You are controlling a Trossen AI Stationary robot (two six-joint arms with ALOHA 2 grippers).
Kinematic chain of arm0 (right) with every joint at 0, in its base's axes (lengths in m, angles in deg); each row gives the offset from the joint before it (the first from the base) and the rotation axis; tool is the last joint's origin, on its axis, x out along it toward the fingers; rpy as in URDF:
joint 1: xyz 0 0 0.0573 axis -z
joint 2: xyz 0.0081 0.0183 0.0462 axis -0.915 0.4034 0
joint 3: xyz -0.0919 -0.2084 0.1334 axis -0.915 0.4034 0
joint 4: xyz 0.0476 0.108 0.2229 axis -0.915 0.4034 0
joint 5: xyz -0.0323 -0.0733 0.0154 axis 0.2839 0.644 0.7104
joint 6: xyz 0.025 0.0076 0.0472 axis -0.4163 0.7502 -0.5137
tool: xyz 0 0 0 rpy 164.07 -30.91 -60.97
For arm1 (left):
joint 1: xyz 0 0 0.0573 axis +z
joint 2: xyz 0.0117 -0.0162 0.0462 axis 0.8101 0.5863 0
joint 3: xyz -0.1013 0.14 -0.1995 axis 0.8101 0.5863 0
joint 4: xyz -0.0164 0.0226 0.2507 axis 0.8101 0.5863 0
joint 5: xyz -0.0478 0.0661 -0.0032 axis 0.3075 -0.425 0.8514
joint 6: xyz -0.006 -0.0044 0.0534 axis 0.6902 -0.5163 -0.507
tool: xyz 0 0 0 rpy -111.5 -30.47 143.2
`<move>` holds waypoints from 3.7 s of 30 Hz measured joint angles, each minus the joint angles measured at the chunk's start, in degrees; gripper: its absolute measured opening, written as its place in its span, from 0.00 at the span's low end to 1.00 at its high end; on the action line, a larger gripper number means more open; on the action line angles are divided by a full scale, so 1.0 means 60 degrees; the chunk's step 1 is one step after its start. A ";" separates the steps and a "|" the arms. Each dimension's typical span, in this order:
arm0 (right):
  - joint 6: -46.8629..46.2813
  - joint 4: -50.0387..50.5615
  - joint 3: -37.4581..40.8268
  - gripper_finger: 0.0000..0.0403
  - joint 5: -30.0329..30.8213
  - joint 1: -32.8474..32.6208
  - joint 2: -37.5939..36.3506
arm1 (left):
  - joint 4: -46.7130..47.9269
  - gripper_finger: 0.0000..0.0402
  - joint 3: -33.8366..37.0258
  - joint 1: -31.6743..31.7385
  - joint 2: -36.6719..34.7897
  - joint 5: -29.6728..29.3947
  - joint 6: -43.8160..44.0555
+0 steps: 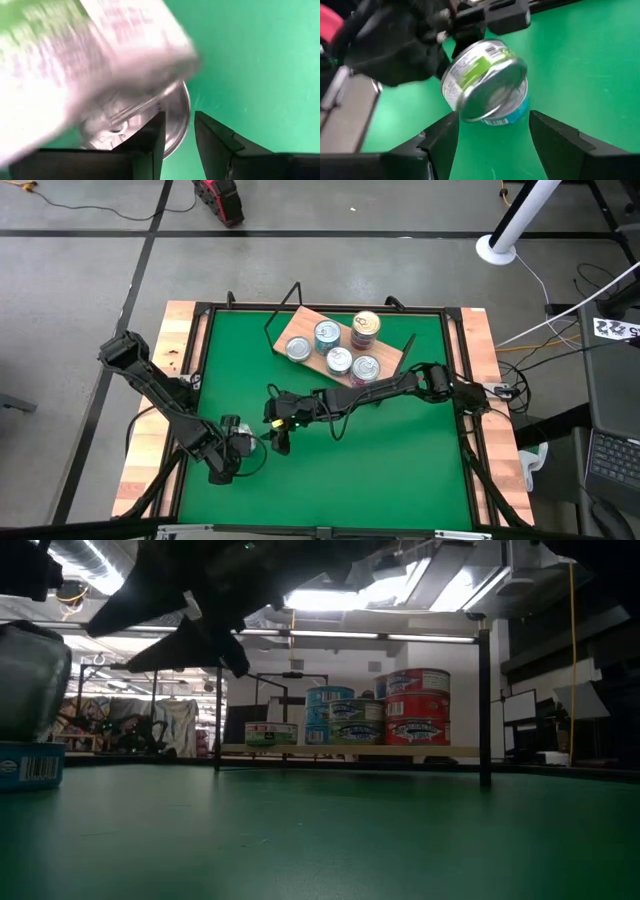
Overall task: Stack canned seafood by type on shelf
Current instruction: Stack the light green tuna can on top of the light green tuna can on the shelf
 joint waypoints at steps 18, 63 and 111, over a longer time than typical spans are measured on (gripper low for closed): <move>-0.0578 -0.1047 0.0000 0.60 0.0358 -0.0124 0.0542 | 0.0045 0.24 -0.0022 -0.0058 0.0004 0.0279 -0.0025; -0.0333 -0.0934 0.0000 0.60 0.0335 -0.0117 0.0531 | 0.2984 0.45 -0.1992 -0.0116 -0.0827 0.3690 0.6608; 0.0180 0.0503 0.0000 0.60 0.0328 -0.0117 0.0524 | 0.2202 0.62 -0.1992 0.2890 -0.0823 0.3679 0.9763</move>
